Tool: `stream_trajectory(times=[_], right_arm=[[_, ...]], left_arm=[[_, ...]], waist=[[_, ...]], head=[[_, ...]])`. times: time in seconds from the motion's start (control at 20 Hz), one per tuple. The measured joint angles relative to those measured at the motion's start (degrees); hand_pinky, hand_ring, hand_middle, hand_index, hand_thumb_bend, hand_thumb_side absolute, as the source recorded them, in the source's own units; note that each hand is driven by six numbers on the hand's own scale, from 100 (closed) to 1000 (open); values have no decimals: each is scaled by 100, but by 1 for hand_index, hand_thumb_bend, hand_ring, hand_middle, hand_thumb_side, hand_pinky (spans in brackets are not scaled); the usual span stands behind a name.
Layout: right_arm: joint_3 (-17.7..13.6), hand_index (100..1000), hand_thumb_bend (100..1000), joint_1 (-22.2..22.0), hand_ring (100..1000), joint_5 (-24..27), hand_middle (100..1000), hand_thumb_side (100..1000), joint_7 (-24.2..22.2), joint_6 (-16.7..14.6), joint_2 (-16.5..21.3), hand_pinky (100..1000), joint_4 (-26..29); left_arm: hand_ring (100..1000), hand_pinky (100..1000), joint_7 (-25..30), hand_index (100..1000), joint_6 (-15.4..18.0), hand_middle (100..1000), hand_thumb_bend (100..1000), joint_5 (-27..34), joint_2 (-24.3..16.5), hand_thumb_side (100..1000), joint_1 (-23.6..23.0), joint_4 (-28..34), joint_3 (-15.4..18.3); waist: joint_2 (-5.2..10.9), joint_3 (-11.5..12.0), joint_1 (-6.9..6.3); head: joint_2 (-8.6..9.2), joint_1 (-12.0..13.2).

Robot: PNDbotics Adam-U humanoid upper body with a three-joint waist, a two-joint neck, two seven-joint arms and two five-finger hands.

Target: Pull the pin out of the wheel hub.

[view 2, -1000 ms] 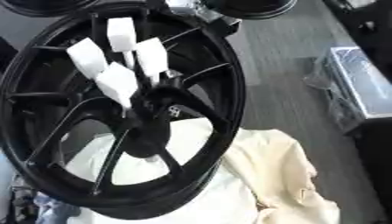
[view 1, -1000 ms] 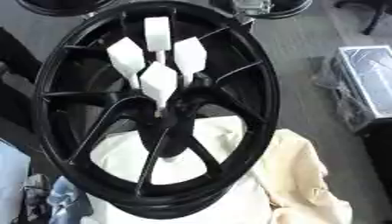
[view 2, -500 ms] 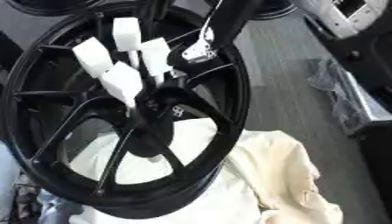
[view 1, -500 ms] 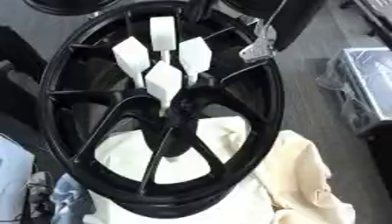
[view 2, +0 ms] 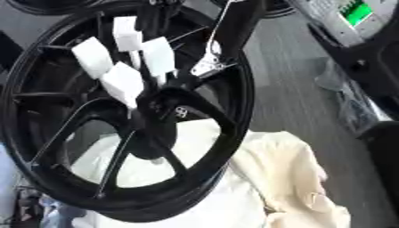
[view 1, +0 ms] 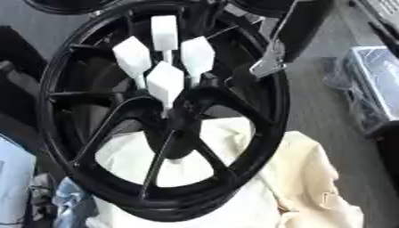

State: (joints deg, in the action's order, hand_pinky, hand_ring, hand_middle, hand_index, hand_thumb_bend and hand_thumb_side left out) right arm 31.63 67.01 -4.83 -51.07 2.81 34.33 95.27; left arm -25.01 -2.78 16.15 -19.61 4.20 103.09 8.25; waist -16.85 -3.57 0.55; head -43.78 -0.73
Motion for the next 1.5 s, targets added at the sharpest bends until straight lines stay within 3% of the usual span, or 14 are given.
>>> stream_trajectory(times=[0.4,0.85,1.5], right_arm=[[-17,849,285,-52,815,-333,754,237,125,182,-82,889,22],[-53,834,258,-83,805,-667,742,216,269,216,-101,871,-75],[-56,834,246,-108,800,-817,742,253,327,209,-183,871,-306]], left_arm=[[807,783,1,738,0,680,160,0,7,876,1,0,1],[808,784,7,734,-6,680,158,-4,53,878,1,0,1],[803,785,22,731,-21,680,159,-28,105,880,8,0,2]], waist=[[-66,60,3],[-130,117,3],[-217,194,-2]], head=[[0,-54],[3,-93],[36,-141]])
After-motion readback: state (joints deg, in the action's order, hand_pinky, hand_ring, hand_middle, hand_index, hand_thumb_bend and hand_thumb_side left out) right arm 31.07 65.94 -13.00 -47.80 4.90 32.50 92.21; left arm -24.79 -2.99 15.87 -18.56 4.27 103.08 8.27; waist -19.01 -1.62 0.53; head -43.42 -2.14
